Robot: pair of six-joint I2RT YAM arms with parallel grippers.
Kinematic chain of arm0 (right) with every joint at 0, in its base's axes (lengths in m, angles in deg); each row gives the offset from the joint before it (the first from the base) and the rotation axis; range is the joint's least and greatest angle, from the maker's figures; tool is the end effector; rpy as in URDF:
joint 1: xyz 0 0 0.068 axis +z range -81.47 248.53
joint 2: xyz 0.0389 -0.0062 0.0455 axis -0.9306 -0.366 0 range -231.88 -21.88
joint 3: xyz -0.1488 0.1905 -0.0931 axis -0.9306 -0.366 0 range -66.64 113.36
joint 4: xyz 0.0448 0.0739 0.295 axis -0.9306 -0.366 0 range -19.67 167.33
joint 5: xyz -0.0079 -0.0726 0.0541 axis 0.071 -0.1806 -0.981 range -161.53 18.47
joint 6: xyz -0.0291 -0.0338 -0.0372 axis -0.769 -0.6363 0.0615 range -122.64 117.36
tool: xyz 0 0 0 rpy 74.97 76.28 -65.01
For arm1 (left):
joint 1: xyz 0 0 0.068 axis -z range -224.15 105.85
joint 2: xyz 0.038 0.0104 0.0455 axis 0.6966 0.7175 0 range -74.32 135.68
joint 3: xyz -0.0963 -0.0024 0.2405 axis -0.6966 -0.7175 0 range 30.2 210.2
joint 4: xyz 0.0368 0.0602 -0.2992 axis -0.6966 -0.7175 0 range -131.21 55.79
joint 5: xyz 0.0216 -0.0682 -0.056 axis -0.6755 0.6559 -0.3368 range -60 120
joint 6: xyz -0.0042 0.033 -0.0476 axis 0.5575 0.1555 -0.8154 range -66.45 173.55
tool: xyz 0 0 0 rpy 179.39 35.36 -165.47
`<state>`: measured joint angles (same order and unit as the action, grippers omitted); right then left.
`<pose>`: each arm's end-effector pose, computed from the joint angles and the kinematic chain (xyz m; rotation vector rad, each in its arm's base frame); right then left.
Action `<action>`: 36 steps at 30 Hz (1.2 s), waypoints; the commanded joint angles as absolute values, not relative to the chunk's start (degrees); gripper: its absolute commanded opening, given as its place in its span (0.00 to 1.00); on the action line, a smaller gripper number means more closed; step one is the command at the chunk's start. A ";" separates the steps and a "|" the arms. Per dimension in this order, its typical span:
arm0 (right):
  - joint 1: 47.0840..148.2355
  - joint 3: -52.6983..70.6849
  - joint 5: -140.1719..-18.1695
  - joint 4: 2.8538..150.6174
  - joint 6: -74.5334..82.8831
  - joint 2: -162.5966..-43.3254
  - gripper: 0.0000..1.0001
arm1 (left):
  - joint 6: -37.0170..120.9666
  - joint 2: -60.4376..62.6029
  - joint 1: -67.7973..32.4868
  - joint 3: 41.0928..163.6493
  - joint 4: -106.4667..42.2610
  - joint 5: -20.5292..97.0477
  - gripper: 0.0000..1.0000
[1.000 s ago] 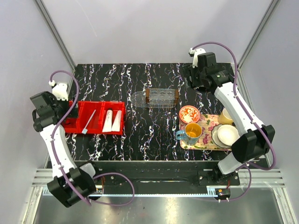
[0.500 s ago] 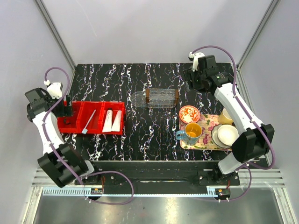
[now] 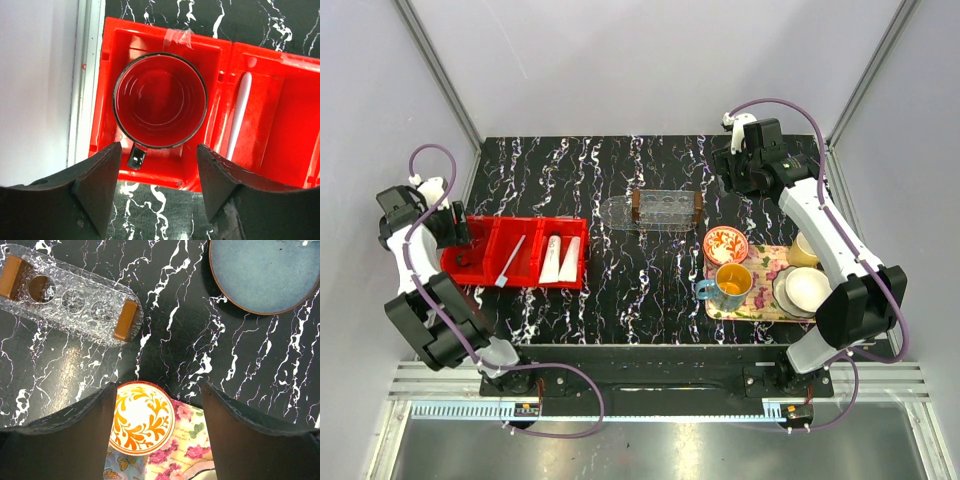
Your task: Prepare toiletry sets of a toothbrush and toothpaste on the tray
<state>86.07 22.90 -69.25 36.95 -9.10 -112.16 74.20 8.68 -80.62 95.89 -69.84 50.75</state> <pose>0.3843 0.1197 0.3435 -0.4555 2.2426 0.0550 0.2948 0.1996 0.2413 -0.1851 2.4063 -0.0016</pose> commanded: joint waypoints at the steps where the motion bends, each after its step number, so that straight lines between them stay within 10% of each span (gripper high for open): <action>1: 85.93 22.57 -70.30 36.99 -9.85 -111.53 0.73 | 71.84 10.84 -80.98 98.23 -66.20 48.03 0.65; 36: 85.85 21.95 -73.55 36.99 -10.29 -114.52 0.71 | 67.79 17.96 -80.98 96.65 -60.75 46.69 0.55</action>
<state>86.07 22.15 -72.66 36.73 -9.73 -114.00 67.53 17.03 -80.67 95.24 -63.94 46.64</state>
